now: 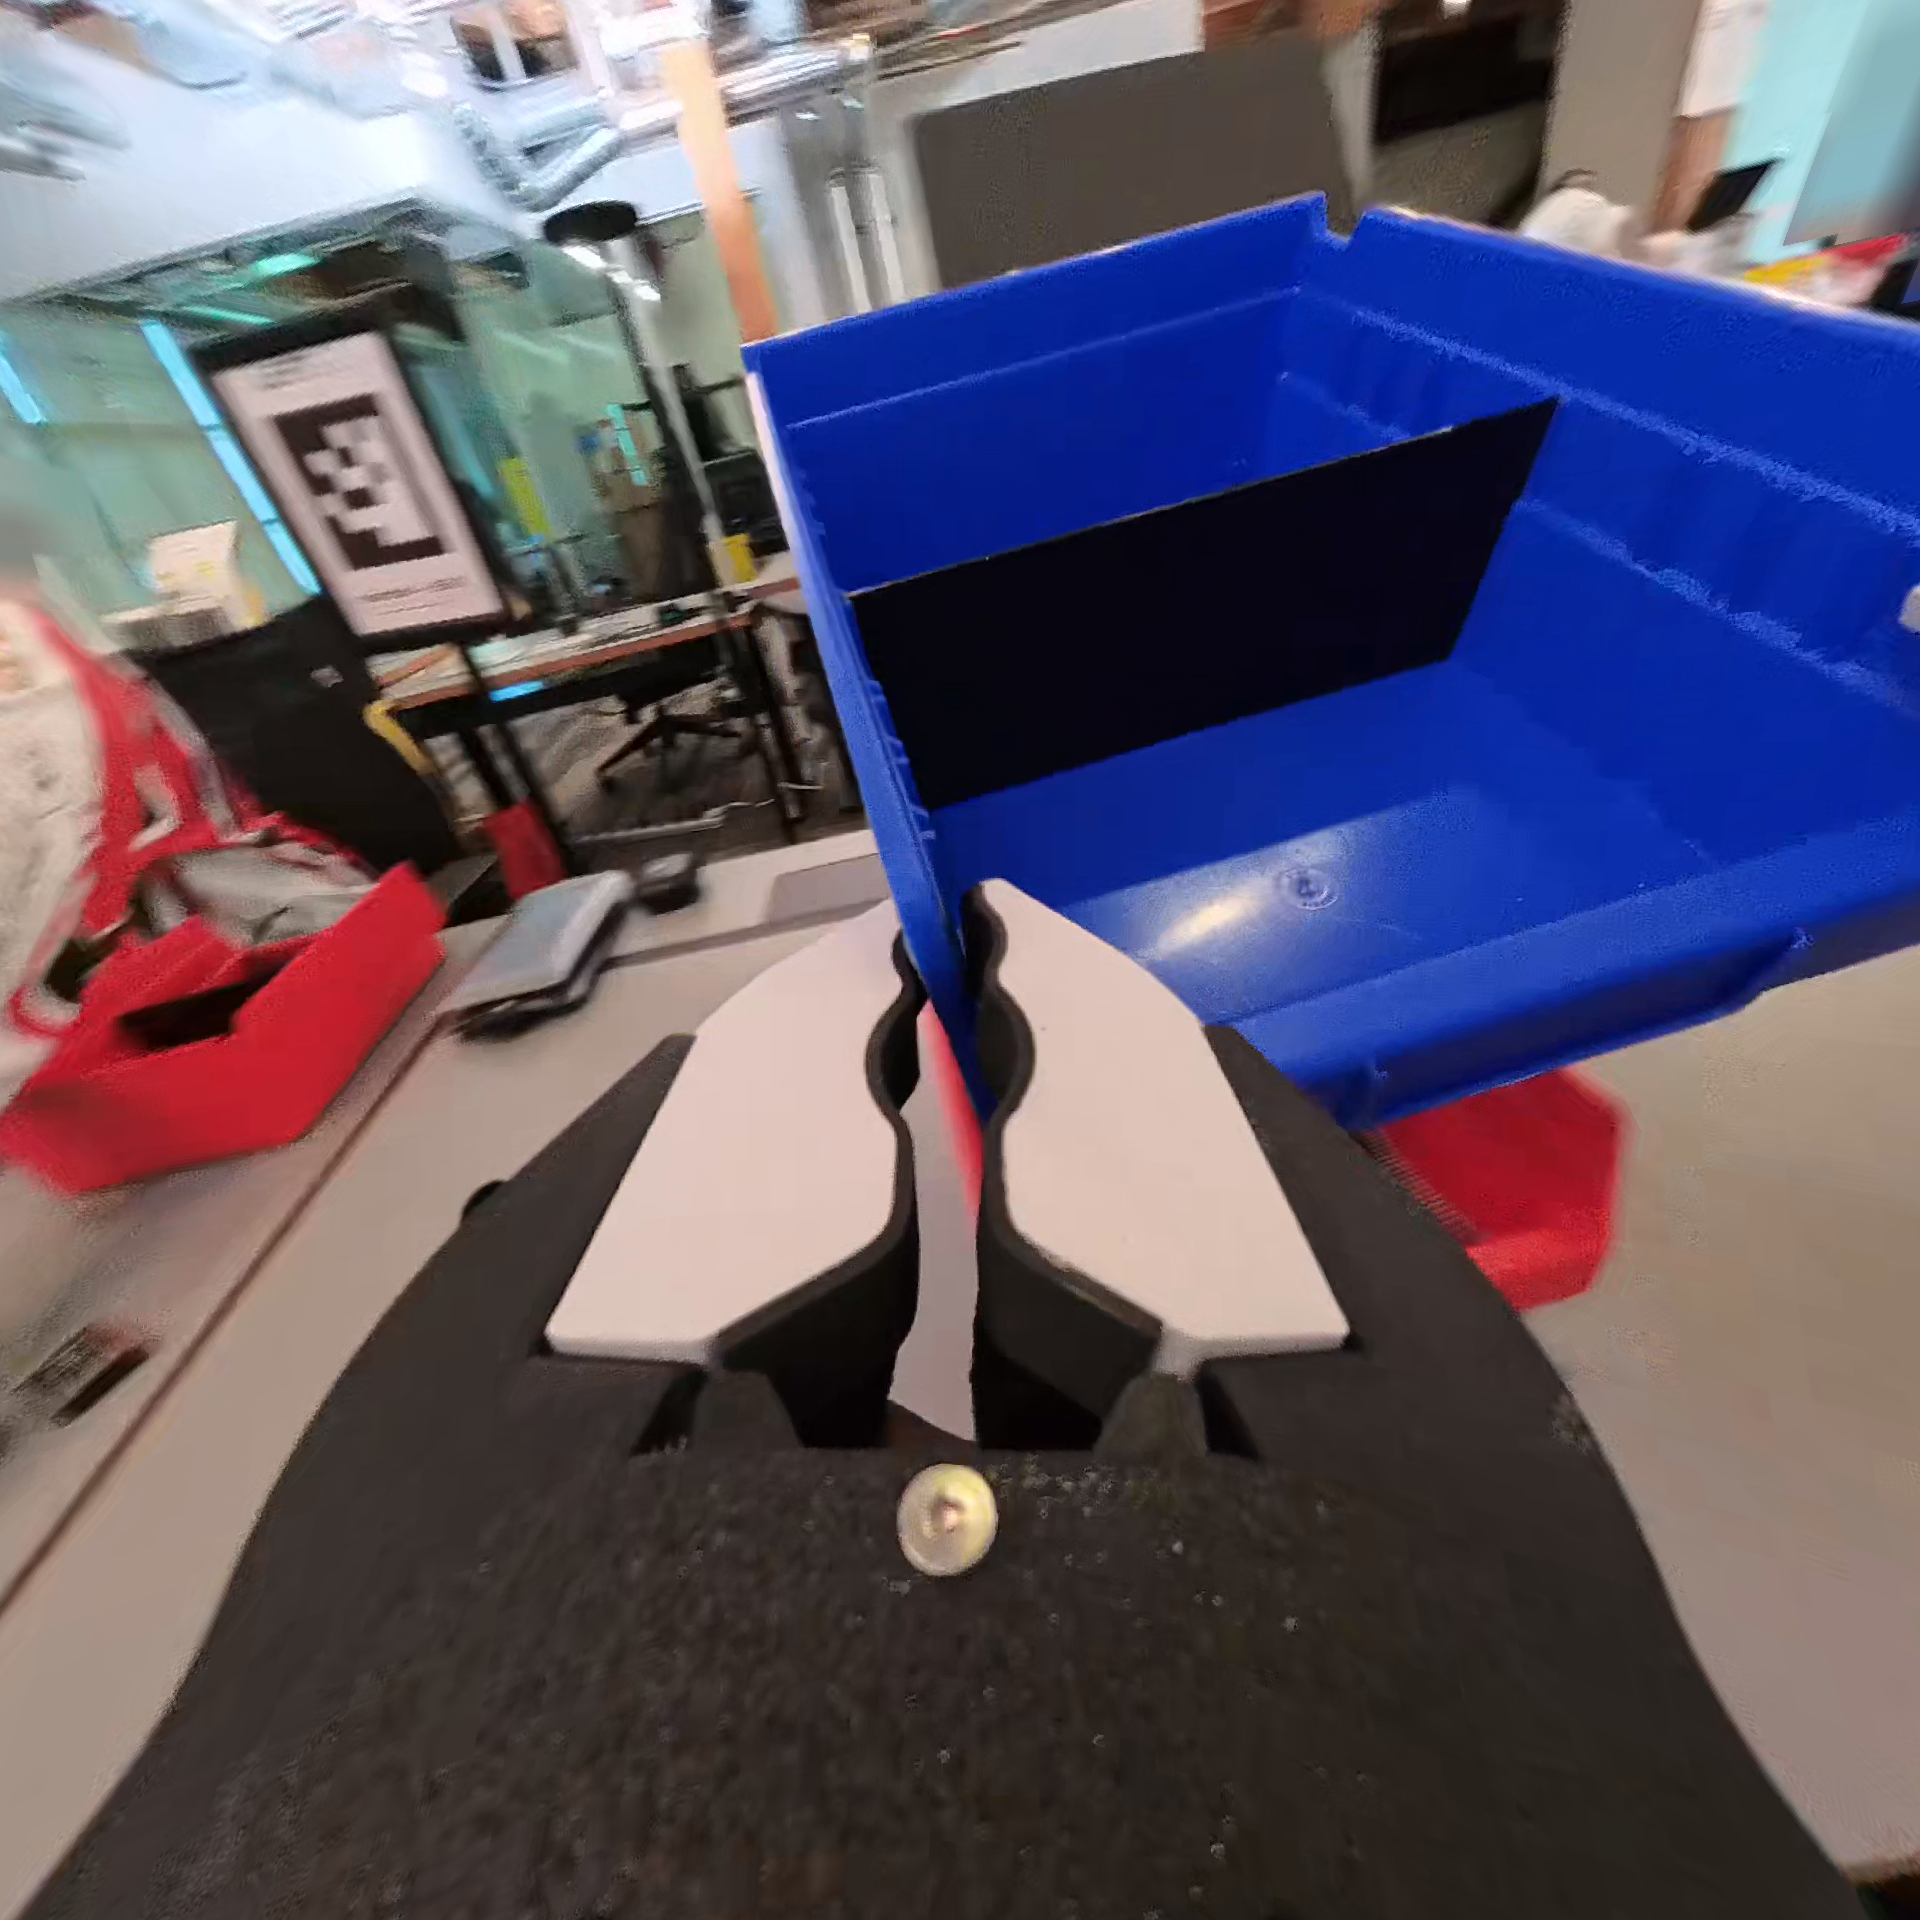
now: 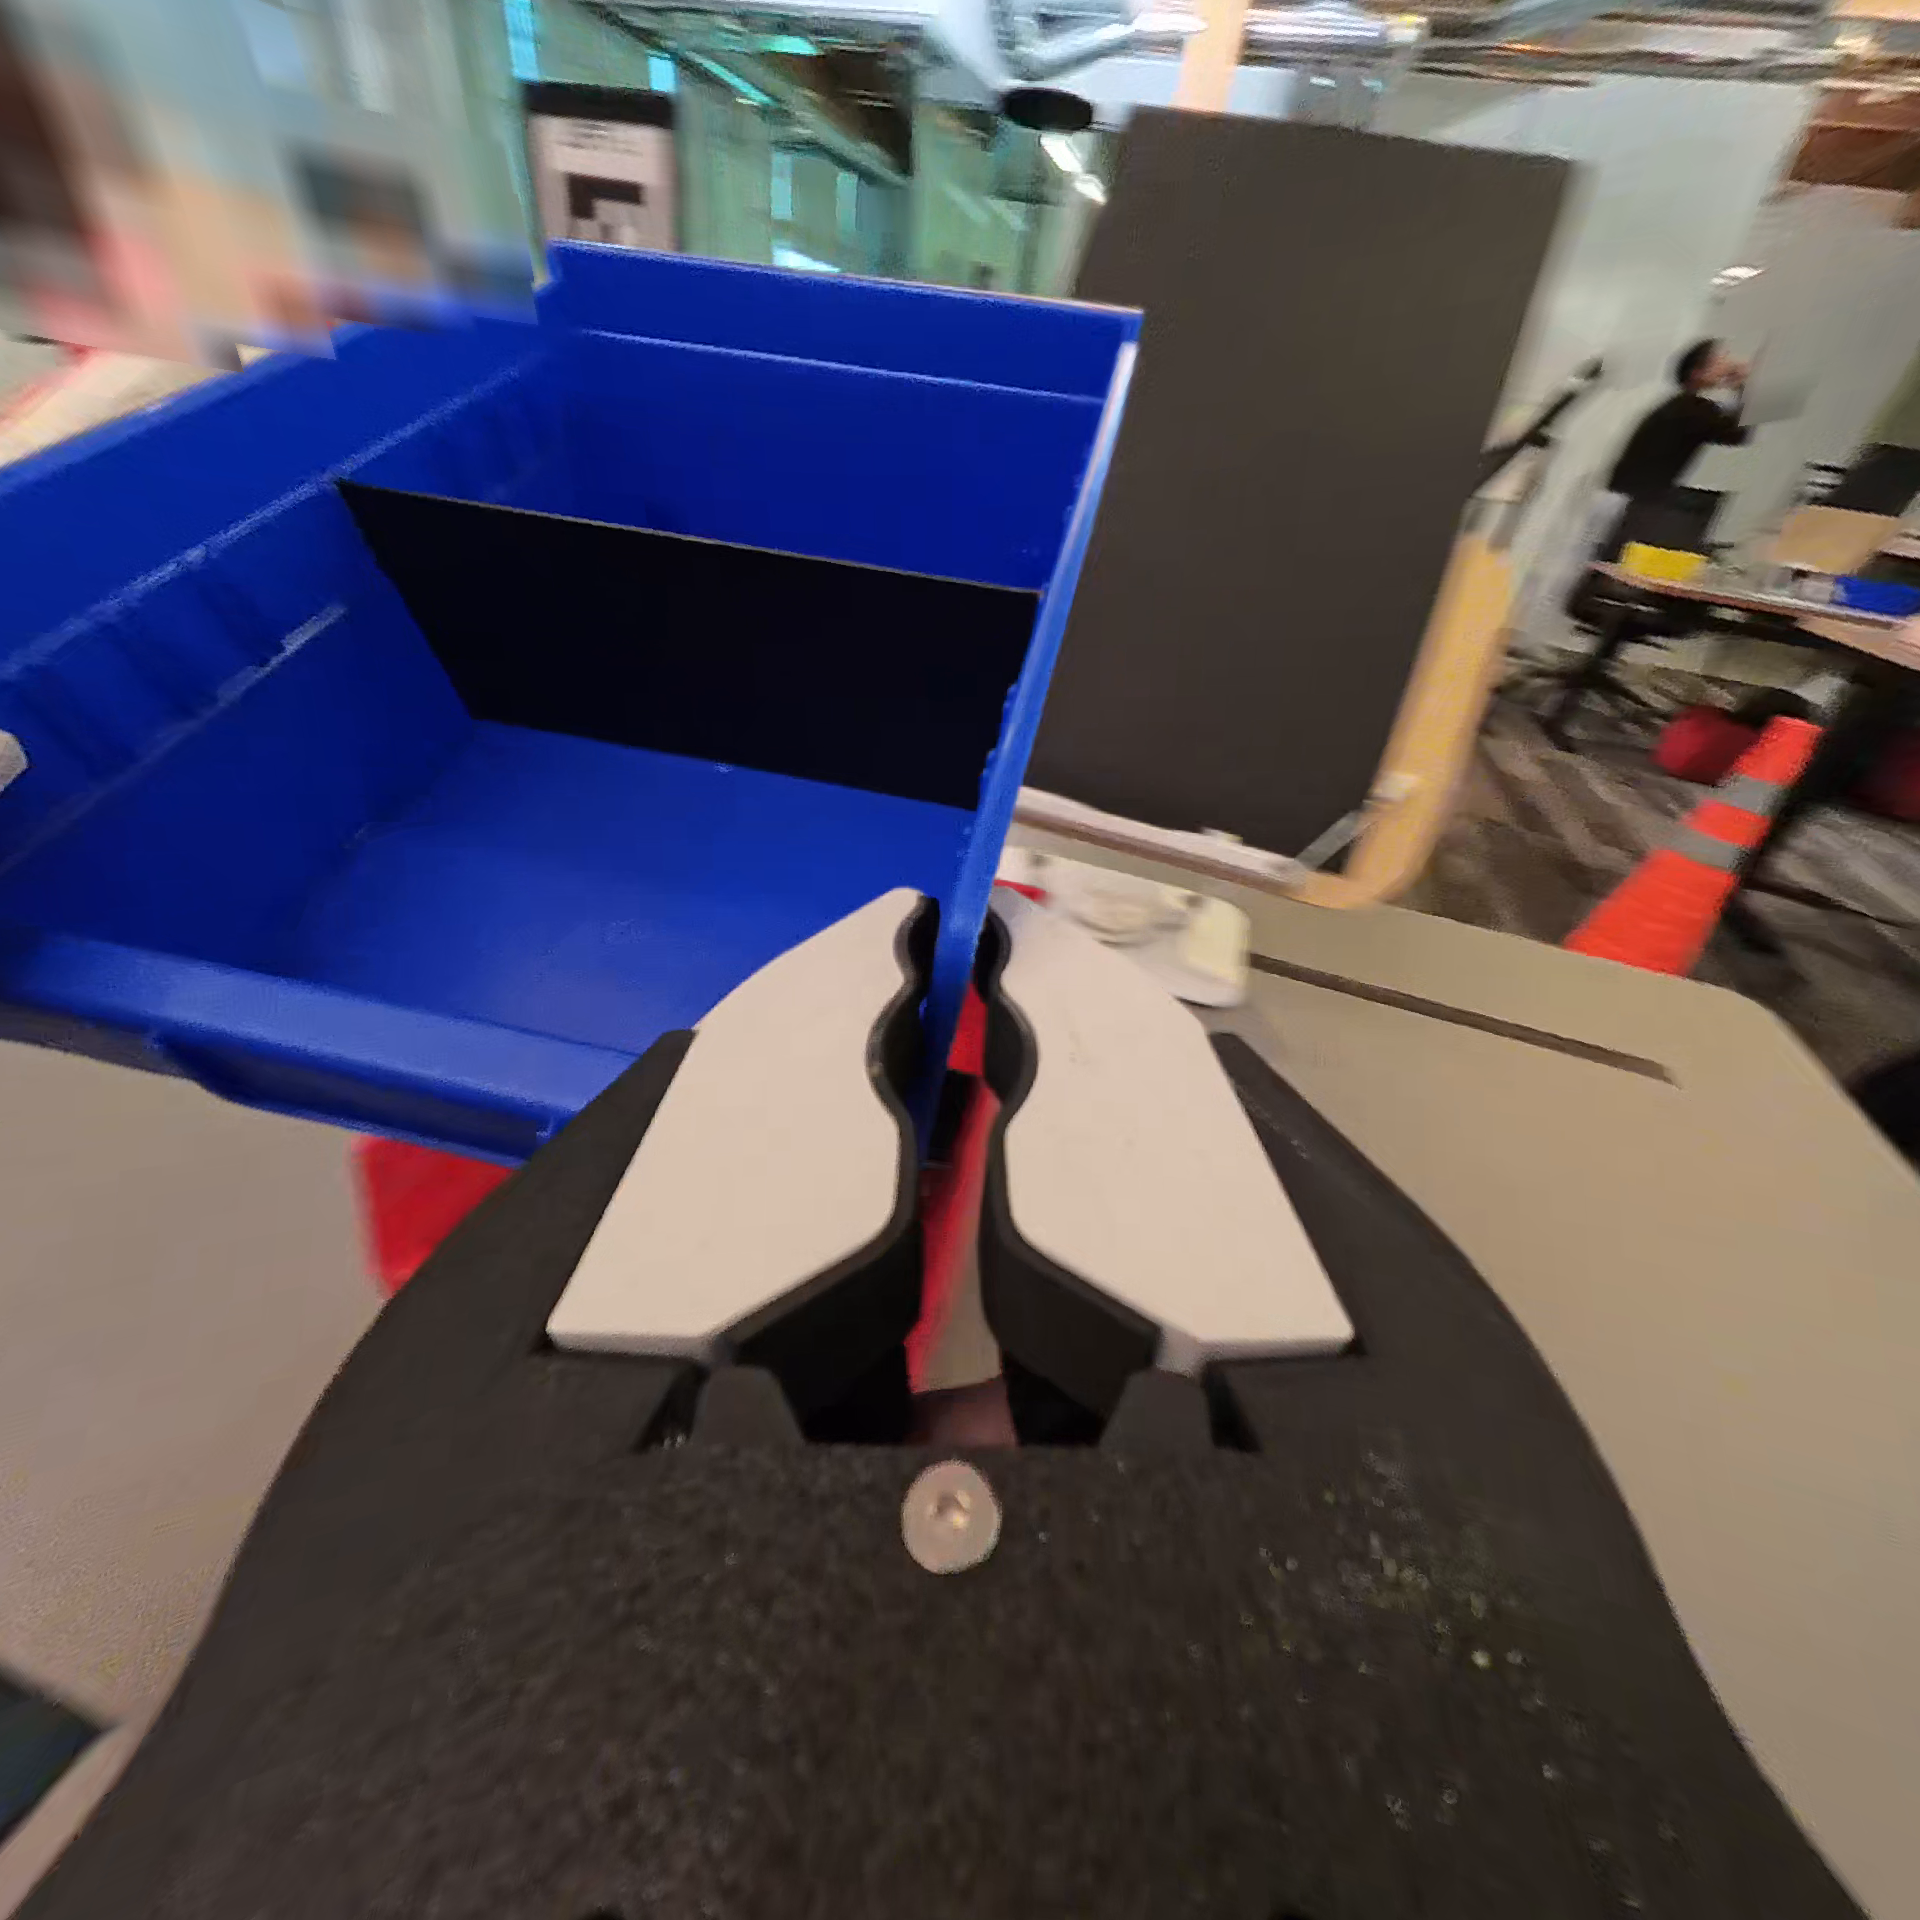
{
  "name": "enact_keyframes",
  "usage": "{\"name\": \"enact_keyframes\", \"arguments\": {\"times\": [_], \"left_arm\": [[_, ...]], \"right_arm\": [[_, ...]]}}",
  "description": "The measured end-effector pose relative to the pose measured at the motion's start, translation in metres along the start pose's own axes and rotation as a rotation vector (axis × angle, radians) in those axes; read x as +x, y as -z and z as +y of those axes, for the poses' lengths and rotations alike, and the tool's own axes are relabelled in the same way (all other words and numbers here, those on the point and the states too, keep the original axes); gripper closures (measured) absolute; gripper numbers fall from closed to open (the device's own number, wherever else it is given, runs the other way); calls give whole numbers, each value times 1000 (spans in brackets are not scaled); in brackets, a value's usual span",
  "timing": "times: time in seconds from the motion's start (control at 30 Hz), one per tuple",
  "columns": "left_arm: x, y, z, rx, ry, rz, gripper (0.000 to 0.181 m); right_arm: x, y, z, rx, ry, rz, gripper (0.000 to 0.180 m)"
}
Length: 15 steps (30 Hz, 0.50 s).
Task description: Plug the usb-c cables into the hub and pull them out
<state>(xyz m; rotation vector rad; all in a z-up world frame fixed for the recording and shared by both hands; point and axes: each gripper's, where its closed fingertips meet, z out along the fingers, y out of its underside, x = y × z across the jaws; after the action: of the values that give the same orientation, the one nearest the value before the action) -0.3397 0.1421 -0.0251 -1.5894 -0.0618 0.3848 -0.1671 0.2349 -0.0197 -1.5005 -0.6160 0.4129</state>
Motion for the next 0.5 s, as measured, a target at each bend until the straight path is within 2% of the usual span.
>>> {"name": "enact_keyframes", "arguments": {"times": [0.1, 0.27, 0.37, 0.5], "left_arm": [[95, -44, -12, -18, -1, 132, 176], [245, -94, -2, -93, -27, 255, 176], [310, -117, 26, -143, -40, 299, 176], [359, -139, 64, -218, -34, 308, 176]], "right_arm": [[98, 13, 26, -62, -82, 138, 175], [235, 31, 105, -197, -209, 277, 176], [291, 33, 155, -254, -189, 259, 176], [328, 29, 210, -312, -180, 237, 175]]}}
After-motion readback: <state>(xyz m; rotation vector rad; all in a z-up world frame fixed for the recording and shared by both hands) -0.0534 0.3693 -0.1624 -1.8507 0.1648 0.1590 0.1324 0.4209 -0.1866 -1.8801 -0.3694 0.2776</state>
